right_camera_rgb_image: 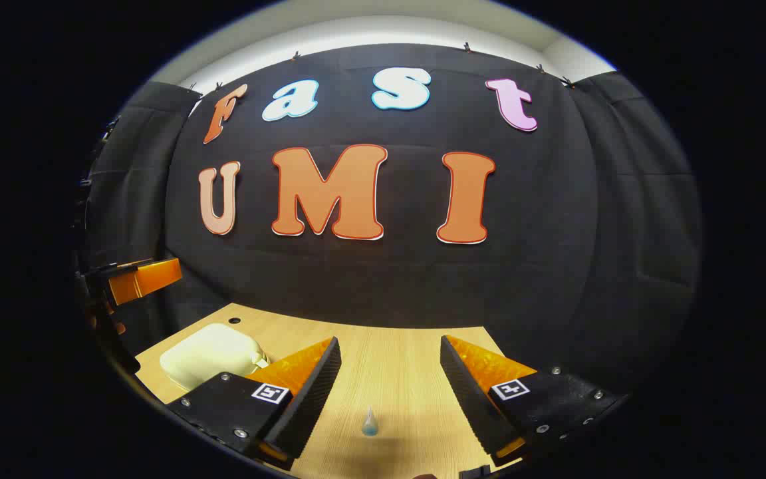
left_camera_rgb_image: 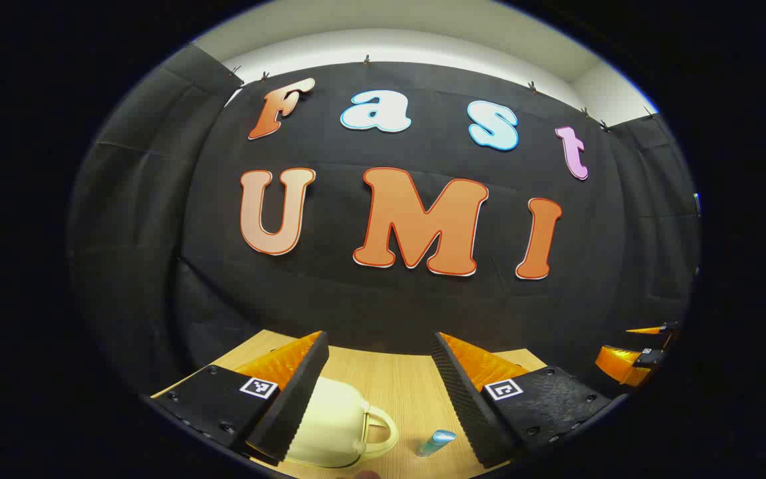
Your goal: First open the suitcase, pack the skin care products into it, and then close the suitcase.
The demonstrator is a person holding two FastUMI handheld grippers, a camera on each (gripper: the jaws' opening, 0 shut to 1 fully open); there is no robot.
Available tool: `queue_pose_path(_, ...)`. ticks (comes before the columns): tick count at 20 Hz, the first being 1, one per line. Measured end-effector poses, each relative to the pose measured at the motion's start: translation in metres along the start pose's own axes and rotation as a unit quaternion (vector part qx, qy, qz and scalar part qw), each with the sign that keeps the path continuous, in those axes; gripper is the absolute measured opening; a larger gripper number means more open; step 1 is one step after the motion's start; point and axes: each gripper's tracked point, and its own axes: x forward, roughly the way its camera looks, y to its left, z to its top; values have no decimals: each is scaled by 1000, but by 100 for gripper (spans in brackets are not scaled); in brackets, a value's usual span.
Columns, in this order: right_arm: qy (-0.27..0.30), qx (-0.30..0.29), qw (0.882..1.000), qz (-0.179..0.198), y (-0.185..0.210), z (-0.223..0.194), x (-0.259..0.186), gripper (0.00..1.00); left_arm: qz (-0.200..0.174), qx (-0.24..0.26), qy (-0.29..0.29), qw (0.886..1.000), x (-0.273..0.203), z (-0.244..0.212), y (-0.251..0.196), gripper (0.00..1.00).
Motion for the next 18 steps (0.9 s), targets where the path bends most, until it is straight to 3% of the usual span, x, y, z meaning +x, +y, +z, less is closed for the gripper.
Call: queue_pose_path(18, 12, 1, 1000, -11, -10, -10, -7, 95, -10, 16, 18, 1000, -4, -11, -1, 97)
